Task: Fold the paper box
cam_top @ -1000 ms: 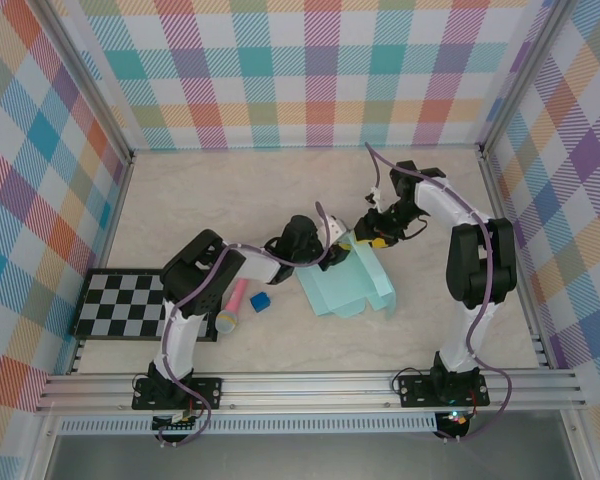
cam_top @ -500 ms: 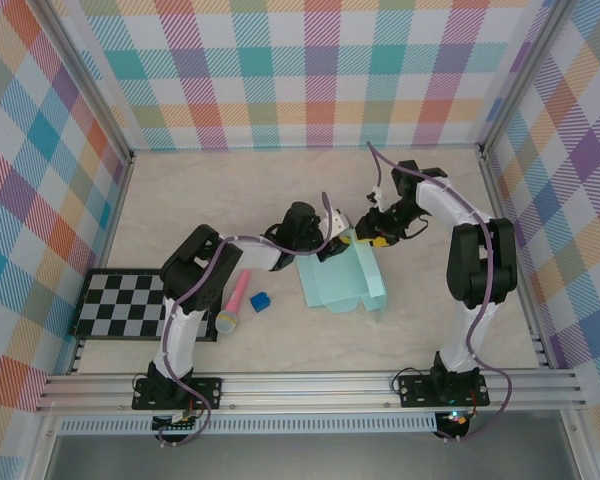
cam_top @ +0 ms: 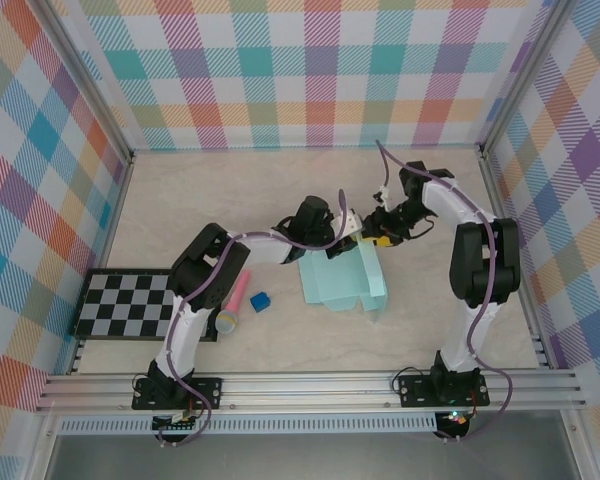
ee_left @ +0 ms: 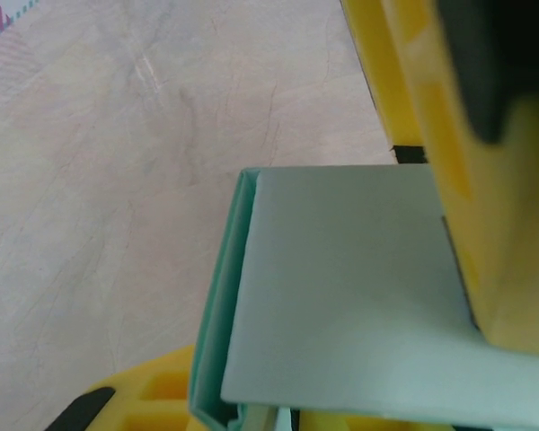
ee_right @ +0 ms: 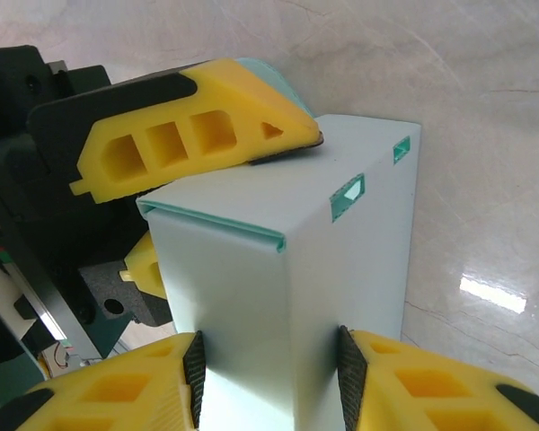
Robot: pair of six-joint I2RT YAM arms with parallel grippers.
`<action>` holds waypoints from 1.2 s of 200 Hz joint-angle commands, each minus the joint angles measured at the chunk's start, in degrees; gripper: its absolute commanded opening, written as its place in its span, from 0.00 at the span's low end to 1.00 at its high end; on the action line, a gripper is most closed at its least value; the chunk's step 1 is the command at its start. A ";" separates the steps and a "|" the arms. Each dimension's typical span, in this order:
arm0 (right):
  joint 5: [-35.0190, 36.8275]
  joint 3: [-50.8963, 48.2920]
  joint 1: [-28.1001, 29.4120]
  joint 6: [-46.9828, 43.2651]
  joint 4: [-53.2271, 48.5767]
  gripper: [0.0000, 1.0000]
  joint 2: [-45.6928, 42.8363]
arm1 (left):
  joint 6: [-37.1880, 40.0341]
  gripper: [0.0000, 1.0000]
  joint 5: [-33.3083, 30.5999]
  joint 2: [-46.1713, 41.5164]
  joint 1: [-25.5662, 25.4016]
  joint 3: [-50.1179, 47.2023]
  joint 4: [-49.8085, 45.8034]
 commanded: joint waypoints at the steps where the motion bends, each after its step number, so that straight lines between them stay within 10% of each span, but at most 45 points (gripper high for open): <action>1: -0.34 -1.22 0.25 0.17 0.27 0.44 0.47 | 4.15 0.16 -5.44 1.81 -3.15 0.80 -0.70; 33: 0.22 -1.58 0.06 0.52 0.39 0.45 -0.11 | 2.95 0.00 -11.33 1.40 -3.91 -1.85 4.24; 110: -8.27 -4.54 -0.21 5.97 5.99 0.50 -2.33 | -1.38 0.00 -28.72 0.42 -7.60 -4.60 9.05; 240: -9.56 -6.28 -0.20 9.04 10.14 0.46 -4.27 | -23.29 0.17 -19.91 -0.08 -7.07 2.32 -2.82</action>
